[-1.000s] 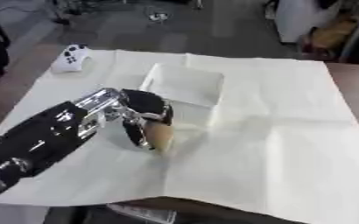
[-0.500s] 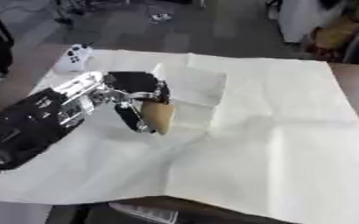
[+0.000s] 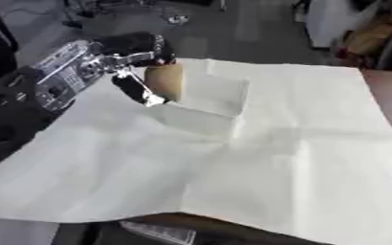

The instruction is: Pick up objects on the table and place them in the box.

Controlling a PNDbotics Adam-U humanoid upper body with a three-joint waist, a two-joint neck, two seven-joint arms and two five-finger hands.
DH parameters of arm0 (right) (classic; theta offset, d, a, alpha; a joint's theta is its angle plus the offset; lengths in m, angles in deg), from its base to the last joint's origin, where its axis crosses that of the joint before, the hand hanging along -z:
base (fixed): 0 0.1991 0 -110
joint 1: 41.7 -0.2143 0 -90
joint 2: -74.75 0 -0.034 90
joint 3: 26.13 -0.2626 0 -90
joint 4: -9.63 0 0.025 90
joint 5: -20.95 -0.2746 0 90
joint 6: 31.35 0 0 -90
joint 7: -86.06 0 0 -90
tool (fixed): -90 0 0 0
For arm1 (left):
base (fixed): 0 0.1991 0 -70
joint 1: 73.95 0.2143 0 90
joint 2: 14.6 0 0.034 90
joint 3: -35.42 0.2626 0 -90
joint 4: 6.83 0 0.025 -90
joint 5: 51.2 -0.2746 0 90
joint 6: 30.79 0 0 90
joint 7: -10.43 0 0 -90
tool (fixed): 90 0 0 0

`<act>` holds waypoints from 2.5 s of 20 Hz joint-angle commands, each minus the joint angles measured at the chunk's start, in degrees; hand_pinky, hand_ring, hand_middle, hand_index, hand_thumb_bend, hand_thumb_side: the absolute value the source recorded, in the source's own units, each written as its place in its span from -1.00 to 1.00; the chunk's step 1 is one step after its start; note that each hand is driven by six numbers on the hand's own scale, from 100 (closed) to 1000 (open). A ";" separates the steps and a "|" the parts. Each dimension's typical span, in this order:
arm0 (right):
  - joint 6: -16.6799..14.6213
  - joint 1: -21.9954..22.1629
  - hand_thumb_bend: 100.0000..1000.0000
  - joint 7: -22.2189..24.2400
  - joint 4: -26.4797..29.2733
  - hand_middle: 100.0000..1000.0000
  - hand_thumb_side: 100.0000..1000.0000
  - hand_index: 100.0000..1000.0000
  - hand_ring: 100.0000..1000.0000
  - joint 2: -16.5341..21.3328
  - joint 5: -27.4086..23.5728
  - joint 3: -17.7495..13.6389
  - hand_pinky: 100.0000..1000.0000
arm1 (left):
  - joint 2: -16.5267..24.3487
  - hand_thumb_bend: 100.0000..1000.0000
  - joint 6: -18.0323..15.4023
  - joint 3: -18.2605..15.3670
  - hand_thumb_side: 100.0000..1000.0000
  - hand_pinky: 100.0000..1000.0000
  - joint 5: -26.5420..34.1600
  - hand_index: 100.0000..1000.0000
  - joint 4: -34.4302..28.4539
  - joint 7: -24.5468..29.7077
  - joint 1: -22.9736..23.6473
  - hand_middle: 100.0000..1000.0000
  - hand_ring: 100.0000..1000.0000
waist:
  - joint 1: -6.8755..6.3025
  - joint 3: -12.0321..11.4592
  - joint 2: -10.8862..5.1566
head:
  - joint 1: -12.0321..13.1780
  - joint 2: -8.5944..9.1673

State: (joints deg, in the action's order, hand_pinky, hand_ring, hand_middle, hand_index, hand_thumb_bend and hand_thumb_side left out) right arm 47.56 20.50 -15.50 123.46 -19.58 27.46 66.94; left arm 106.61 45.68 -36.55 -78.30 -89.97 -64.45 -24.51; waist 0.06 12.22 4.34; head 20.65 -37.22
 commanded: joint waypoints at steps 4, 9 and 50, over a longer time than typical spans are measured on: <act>0.13 -0.80 -0.60 0.27 0.76 -0.14 1.00 0.40 -0.22 0.79 0.03 -0.13 -0.94 | 1.98 -1.00 1.00 -2.43 -0.59 -1.00 1.39 -0.78 0.96 -2.55 -2.97 -1.00 -1.00 | -0.24 0.30 -0.83 | 0.75 1.24; 0.16 -1.17 -0.60 0.60 0.76 -0.14 1.00 0.40 -0.22 0.57 -0.16 0.04 -0.94 | 1.24 -1.00 -0.38 -2.46 -0.57 -1.00 -0.67 -0.79 4.30 -7.49 -5.40 -1.00 -1.00 | -0.46 0.68 -0.68 | 1.15 0.89; 0.25 -8.38 -0.64 2.06 0.76 -0.15 1.00 0.44 -0.23 -3.26 -2.00 1.04 -0.94 | -7.48 1.00 -17.52 -0.87 1.00 1.00 -67.26 0.62 27.55 -27.07 -11.55 0.80 0.72 | -3.69 5.57 5.21 | 8.21 8.49</act>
State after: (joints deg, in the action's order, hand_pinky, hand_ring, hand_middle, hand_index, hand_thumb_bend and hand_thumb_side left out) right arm 47.91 13.34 -13.64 123.46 -23.17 25.72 68.02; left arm 98.29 28.07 -36.57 -145.42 -62.26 -92.09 -35.42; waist -3.87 17.87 10.52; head 28.29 -29.41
